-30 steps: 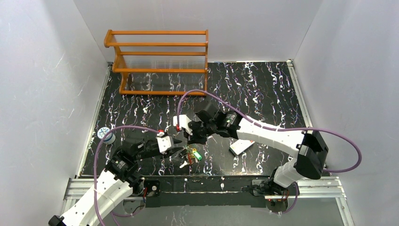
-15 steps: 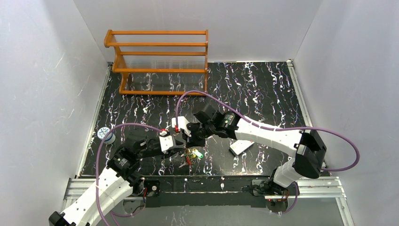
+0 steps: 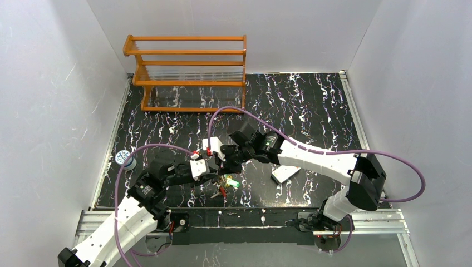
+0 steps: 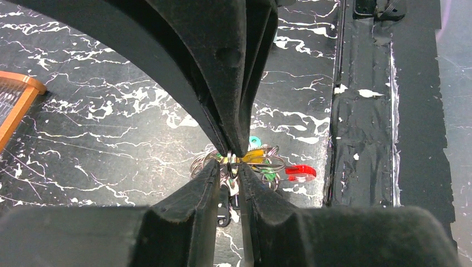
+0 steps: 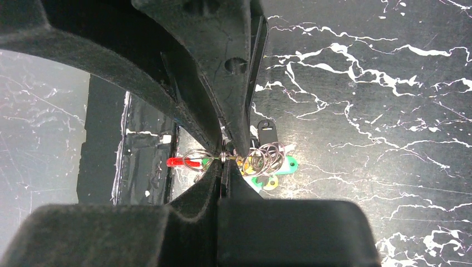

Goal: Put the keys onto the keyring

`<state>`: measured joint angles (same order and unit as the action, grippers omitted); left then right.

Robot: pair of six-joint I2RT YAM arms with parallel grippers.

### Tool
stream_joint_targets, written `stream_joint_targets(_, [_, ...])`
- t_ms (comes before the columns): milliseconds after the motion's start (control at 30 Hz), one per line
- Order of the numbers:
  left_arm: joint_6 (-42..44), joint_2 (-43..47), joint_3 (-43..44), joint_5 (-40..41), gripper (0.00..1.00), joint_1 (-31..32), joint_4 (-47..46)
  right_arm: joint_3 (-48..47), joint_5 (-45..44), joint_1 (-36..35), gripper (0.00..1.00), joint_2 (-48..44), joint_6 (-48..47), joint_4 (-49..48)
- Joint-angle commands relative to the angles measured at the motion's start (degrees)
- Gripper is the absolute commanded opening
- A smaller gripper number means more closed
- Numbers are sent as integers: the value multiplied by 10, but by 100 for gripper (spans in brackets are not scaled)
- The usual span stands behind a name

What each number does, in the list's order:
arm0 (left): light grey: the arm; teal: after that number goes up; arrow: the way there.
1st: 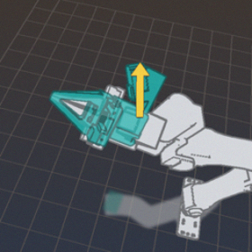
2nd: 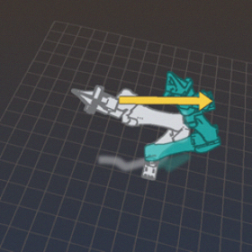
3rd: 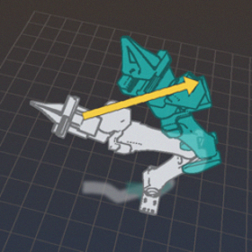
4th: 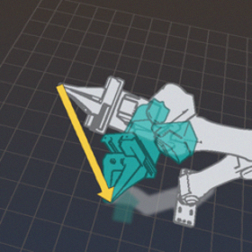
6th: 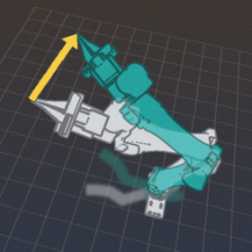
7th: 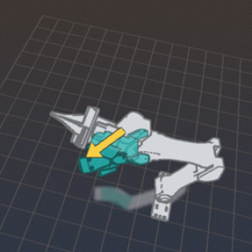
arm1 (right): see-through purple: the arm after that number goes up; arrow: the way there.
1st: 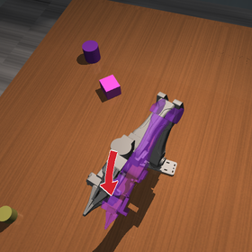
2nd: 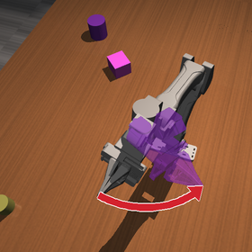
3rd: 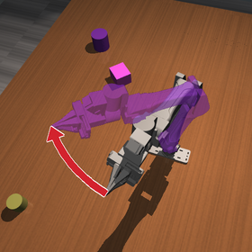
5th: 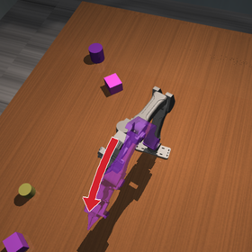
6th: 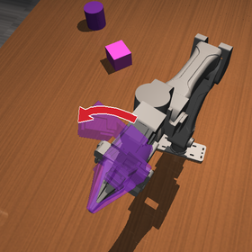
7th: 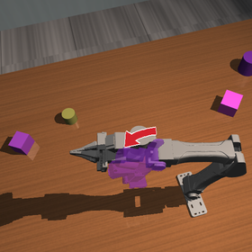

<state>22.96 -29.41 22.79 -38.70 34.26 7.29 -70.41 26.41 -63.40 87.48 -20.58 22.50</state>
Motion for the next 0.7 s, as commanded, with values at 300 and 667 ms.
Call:
stream_joint_targets(300, [-11,49,18,8,0,2,-3,21,18,-3,17,-22,20,-77])
stream_joint_targets(667, [-17,121,9,28,0,2,-17,196,-55,-2,66,-174,75,-335])
